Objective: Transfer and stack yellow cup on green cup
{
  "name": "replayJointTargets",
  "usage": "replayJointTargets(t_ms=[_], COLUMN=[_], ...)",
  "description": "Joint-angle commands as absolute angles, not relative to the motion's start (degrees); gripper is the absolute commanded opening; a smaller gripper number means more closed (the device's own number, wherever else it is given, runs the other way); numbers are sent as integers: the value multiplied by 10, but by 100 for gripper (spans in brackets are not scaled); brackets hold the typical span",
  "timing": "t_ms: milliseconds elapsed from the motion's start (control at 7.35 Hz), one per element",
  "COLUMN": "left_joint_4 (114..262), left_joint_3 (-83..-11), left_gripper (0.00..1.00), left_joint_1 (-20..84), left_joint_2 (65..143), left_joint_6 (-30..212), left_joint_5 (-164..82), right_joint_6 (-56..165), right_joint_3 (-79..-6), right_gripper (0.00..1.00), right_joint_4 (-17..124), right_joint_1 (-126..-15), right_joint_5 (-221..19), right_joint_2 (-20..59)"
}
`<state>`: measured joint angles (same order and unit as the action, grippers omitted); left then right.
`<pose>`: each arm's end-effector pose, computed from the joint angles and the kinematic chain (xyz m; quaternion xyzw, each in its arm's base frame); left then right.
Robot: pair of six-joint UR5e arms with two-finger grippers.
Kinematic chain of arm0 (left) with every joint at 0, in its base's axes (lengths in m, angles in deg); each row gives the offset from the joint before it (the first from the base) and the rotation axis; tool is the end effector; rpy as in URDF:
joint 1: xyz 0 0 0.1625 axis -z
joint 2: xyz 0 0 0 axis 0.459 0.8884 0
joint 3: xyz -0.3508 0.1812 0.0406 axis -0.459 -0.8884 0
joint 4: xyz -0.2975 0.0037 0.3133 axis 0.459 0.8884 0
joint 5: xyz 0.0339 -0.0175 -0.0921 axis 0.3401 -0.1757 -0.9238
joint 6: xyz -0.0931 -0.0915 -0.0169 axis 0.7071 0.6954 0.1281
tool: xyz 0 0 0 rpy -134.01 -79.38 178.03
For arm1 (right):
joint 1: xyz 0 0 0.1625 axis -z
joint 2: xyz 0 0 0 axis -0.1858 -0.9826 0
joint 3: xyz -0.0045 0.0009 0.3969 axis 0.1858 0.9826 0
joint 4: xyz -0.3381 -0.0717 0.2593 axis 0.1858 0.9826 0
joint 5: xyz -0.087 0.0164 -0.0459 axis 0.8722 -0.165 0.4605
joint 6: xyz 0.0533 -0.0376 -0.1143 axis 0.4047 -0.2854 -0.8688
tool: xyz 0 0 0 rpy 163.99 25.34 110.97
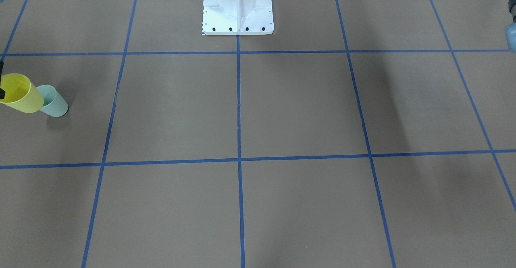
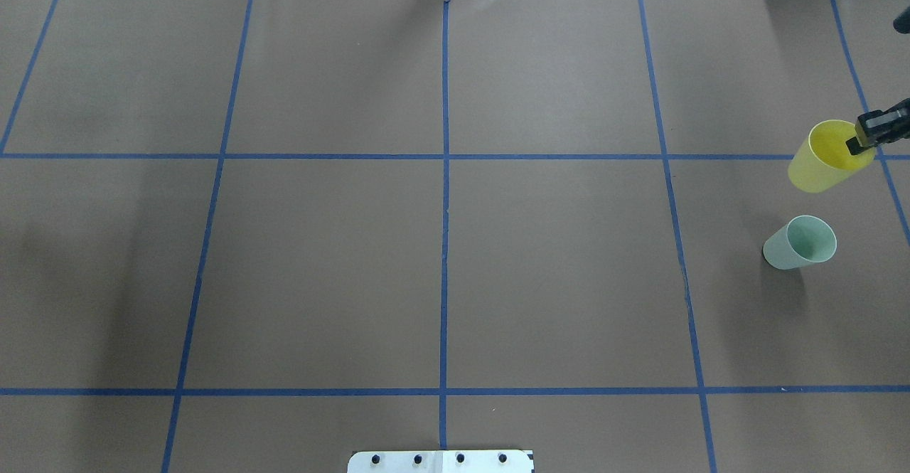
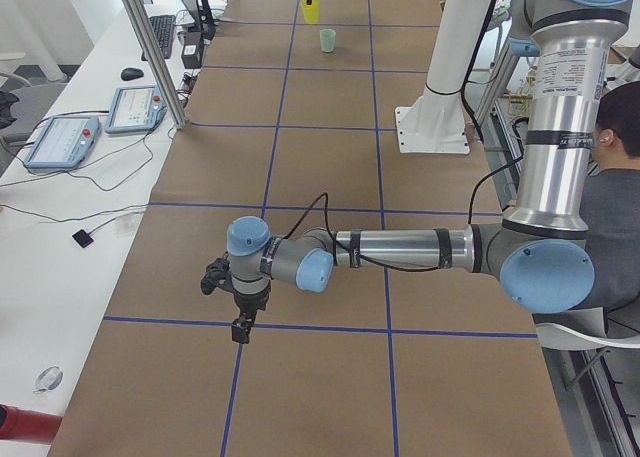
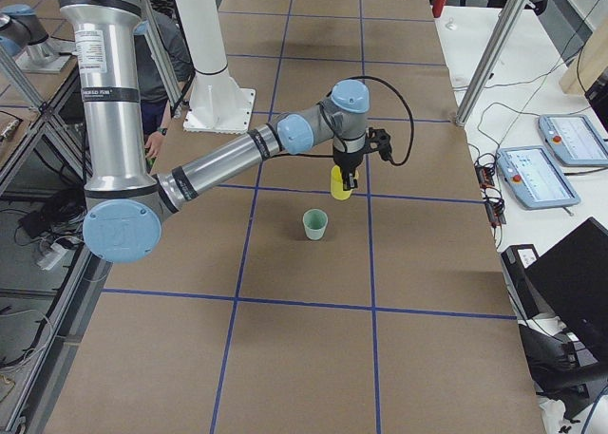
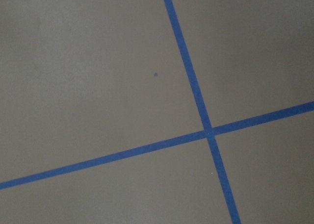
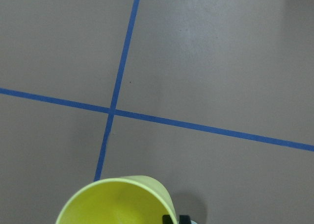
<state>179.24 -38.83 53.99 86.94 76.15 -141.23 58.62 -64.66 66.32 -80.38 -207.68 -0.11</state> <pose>0.0197 -0.5541 0.6794 0.0843 0.2784 0.1037 0.9511 -0.1303 -0.4943 0.4313 0.0810 -0.3818 -0.0744 0.9177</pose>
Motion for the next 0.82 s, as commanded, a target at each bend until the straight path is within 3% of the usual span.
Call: replayJointTargets(t_ms=[0, 680], left_joint_4=[1798, 1796], left_joint_3=[-392, -400], left_gripper=[100, 100], left_joint_1=[544, 548], left_joint_2=[849, 846], left_joint_6=[761, 759], left_joint_5=[-1418, -1420], right_joint_6=[595, 596], right_joint_3=[-626, -613], right_gripper=[0, 0], right_joint_4=[550, 523], right_joint_1=[-803, -788], right_joint_5=[-2085, -2113], right_joint_2=[-76, -97])
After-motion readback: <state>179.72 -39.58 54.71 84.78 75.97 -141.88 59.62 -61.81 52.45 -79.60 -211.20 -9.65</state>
